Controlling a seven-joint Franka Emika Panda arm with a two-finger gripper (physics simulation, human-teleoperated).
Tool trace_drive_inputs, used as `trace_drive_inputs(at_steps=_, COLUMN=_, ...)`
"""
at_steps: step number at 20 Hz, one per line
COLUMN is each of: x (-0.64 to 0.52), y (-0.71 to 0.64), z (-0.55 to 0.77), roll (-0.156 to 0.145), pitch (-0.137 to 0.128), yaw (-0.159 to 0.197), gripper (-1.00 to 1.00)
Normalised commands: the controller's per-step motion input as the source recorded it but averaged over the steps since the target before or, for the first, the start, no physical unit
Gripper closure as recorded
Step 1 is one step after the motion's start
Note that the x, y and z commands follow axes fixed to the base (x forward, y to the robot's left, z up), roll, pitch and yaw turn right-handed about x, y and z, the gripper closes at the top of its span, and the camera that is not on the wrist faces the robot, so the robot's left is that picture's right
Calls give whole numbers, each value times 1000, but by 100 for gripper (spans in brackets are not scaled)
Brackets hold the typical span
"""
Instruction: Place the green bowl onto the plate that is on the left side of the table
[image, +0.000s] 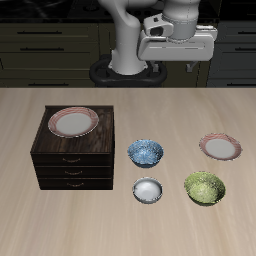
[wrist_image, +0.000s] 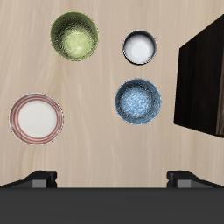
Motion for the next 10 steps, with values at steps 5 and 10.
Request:
trace_drive_inputs(at_steps=5, x=254, y=399, z=-2, roll=25, pitch=7, yaw=9, gripper=-100)
trace_drive_inputs(at_steps=10, x=180, y=256, z=33, roll=26, pitch=12, yaw=-25, gripper=-100)
